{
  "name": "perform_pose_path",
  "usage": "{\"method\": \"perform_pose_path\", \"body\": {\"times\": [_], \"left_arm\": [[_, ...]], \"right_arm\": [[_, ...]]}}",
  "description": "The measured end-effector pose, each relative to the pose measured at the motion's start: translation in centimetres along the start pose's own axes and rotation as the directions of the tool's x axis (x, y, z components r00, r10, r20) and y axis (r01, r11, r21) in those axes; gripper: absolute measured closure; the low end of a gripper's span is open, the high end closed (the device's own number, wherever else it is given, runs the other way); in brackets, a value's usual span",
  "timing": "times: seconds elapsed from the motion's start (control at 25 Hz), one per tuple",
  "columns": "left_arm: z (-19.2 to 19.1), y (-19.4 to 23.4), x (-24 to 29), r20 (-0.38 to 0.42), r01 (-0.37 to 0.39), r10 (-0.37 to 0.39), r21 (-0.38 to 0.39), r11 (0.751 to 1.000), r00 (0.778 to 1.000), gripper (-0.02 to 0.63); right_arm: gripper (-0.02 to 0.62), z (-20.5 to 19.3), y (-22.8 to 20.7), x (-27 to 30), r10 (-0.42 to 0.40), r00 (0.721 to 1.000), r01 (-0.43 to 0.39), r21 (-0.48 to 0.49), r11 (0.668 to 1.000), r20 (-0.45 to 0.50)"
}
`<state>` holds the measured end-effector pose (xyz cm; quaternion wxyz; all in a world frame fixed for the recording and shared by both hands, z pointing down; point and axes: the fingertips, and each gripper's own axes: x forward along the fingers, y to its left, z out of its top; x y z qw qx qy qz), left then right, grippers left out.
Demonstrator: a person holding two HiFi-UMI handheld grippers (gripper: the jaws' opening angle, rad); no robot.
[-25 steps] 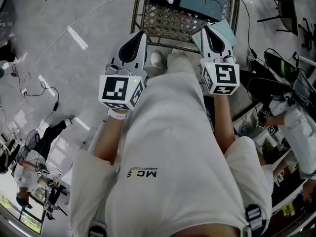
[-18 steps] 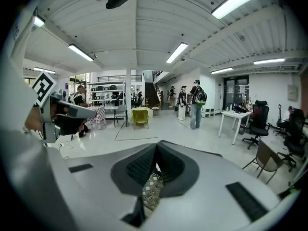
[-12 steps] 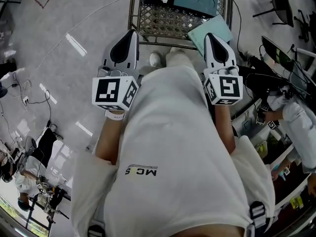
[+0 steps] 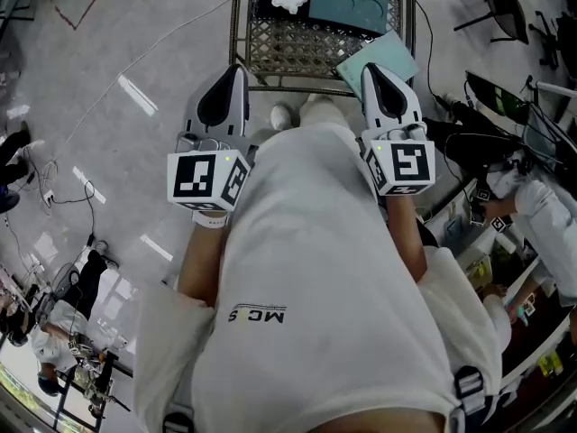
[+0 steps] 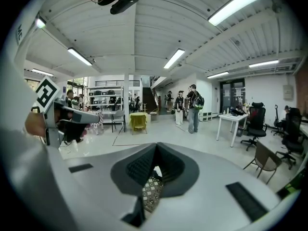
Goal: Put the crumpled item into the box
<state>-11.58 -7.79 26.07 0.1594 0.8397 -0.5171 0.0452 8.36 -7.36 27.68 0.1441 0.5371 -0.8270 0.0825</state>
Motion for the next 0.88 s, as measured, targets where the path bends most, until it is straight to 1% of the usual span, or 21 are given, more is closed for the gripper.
{"method": "perform_pose_path", "body": {"times": [0.28,0.44,0.64,0.88], "left_arm": [[0.2,0.3,-0.5,0.007,-0.014,0.014,-0.007,1.0,1.0,0.583],[-0.4,0.7,-0.7,0.003,-0.018,0.018,-0.017,1.0,1.0,0.583],[-1.3,0.8,-0.2,-0.008,-0.012,0.011,-0.028,1.0,1.0,0.583],[-1.3,1.0,0.2,-0.008,-0.003,0.003,-0.026,1.0,1.0,0.583]], "right_arm": [[0.578,-0.1,0.1,-0.2,0.005,1.0,-0.005,-0.008,1.0,-0.009],[0.578,-0.5,0.4,-0.1,0.005,1.0,-0.005,-0.007,1.0,-0.017],[0.578,-1.1,0.3,0.1,-0.004,1.0,0.004,-0.007,1.0,-0.028],[0.578,-1.3,0.3,0.1,-0.014,0.999,0.014,0.002,1.0,-0.031]]}}
